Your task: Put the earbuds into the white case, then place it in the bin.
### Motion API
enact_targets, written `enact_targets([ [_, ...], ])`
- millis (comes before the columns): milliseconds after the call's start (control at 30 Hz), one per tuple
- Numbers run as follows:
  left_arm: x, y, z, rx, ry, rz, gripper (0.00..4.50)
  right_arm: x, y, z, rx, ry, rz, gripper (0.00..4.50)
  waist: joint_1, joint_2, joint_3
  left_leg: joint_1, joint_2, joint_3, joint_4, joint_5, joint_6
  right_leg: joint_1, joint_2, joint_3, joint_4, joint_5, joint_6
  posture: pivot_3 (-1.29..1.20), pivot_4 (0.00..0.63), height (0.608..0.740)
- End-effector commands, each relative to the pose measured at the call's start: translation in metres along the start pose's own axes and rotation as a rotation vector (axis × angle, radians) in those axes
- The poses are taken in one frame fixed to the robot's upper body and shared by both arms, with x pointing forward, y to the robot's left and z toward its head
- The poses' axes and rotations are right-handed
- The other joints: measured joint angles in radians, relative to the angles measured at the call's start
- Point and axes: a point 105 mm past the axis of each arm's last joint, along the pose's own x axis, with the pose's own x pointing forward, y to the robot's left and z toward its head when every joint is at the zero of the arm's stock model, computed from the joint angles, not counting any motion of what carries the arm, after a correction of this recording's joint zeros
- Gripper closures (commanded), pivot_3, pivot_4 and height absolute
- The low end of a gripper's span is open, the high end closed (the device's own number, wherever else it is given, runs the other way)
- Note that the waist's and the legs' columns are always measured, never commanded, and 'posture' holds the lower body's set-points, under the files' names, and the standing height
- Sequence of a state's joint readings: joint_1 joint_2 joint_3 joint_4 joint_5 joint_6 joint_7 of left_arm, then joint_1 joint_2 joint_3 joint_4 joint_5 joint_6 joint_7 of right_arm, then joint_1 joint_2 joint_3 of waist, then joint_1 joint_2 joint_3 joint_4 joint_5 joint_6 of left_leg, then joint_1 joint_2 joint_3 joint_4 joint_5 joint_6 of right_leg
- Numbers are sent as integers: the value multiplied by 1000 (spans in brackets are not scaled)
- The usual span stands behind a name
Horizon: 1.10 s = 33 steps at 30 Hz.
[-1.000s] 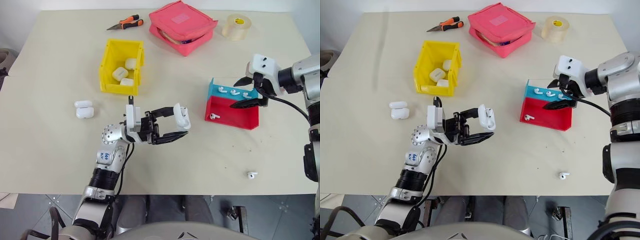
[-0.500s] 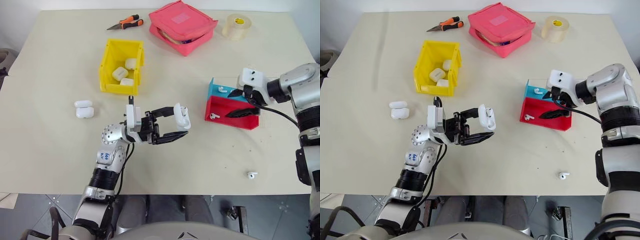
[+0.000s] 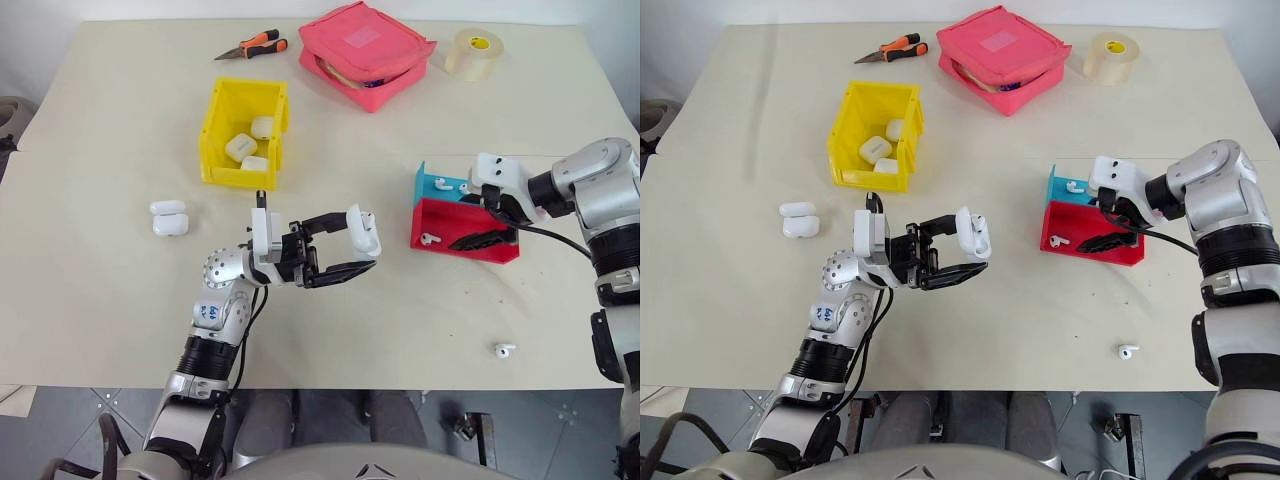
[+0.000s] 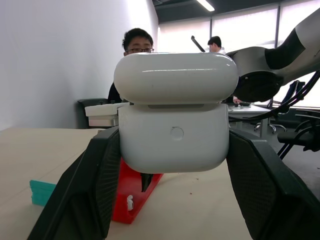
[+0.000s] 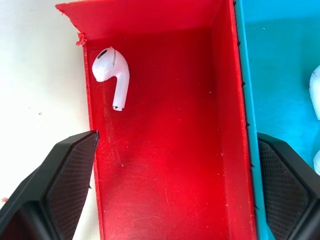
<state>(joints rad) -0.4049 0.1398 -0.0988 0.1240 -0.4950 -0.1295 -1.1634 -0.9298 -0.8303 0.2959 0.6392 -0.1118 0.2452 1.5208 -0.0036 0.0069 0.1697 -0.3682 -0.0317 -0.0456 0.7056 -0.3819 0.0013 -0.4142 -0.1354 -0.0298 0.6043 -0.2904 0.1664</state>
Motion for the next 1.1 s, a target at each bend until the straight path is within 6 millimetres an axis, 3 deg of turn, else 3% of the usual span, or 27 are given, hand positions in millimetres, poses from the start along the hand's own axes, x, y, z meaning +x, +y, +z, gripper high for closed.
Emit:
enact_targets([
  [33, 3, -3, 9, 34, -23, -14, 1710, -4, 19, 2, -8, -13, 96, 22, 1, 0, 0, 0, 0, 0, 0, 0, 0, 0, 0, 0, 0, 0, 0, 0, 150, 740],
  [533, 5, -5, 8, 15, -29, -26, 1710, -9, 72, -6, 11, 8, 171, 22, 6, 0, 0, -1, 0, -2, 3, 0, 0, 1, -1, -1, 1, 0, 0, 0, 150, 740],
  [700, 7, -6, 7, 7, -33, -33, 1710, -16, 72, 1, -6, -21, 125, 22, 6, 0, 0, -1, 0, -2, 3, 0, 0, 1, -1, -1, 1, 0, 0, 0, 150, 740],
  [867, 7, -7, 7, 2, -32, -38, 1710, -38, 72, 20, 2, -97, 82, 22, 7, 0, 0, -1, 0, -2, 3, 0, 0, 1, -1, -1, 1, 0, 0, 0, 150, 740],
  [1000, 6, -8, 6, -2, -30, -42, 1710, -56, 74, 22, -15, -85, 47, 22, 12, 0, 0, -1, -1, -2, 3, 0, 0, 1, -1, -1, 1, 0, 0, 0, 150, 740],
  [1100, 6, -8, 5, -6, -30, -46, 1710, -66, 63, 26, -24, -99, -20, 22, 15, 0, 0, -1, -1, -1, 3, 0, 0, 1, -1, -1, 1, 0, 0, 0, 150, 740],
])
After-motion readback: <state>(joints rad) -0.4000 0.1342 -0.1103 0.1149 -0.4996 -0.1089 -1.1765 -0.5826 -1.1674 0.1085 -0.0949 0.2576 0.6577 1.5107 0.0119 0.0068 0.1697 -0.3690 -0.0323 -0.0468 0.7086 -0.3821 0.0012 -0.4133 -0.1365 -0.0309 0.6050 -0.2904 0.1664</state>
